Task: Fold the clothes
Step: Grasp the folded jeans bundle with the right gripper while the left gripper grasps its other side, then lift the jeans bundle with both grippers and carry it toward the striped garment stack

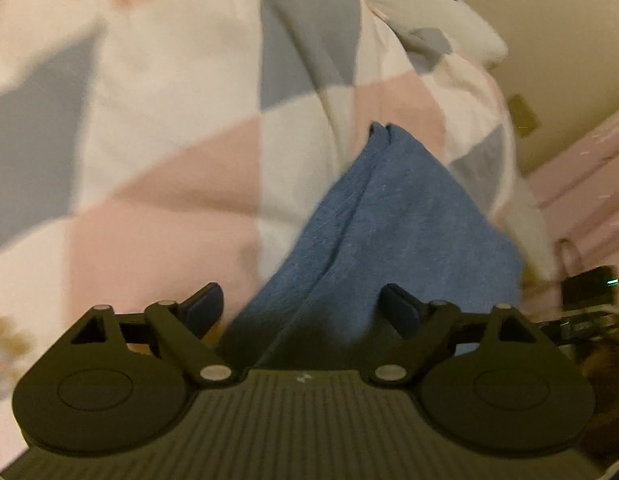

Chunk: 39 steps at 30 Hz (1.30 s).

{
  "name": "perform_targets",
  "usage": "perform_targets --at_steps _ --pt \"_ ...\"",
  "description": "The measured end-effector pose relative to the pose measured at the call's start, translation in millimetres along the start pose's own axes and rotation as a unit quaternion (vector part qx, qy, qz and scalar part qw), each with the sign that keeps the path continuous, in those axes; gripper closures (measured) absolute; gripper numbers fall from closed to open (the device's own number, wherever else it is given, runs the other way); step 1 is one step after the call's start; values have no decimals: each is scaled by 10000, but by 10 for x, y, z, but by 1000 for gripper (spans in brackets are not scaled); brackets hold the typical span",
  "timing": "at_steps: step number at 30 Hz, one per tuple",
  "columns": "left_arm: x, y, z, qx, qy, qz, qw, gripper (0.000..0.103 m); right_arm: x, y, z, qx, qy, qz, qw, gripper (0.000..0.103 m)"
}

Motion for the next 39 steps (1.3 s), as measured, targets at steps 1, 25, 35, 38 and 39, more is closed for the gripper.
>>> perform_targets --at_steps 1,25,35,38,39 --pt "82 -9 -29 26 254 126 9996 29 11 -1 -11 21 3 24 10000 48" --pt "-622 644 -913 -865 792 -381 9924 58 -352 127 809 -333 96 601 9976 65" --pt "-2084 1920 -1454 -2391 -294 -2272 9436 58 -155 454 2082 -1752 -446 2337 9554 65" --pt "-2537 2524 -1630 -2806 -632 -2859 9141 57 -4 739 2553 -2339 -607 2856 9274 65" --pt "-2662 2724 -1699 -2935 -745 -3042 9032 57 43 881 2695 -2513 -684 3015 9172 65"
Point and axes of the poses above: each gripper's, at about its wrist camera, not at the fingertips, and x roughly the way its jaws point, z to its left, y to its underside, the point moved 10 cm from there along x, roughly the way its jaws point, and after that the axes turned 13 degrees about z, right-handed, at the moved point
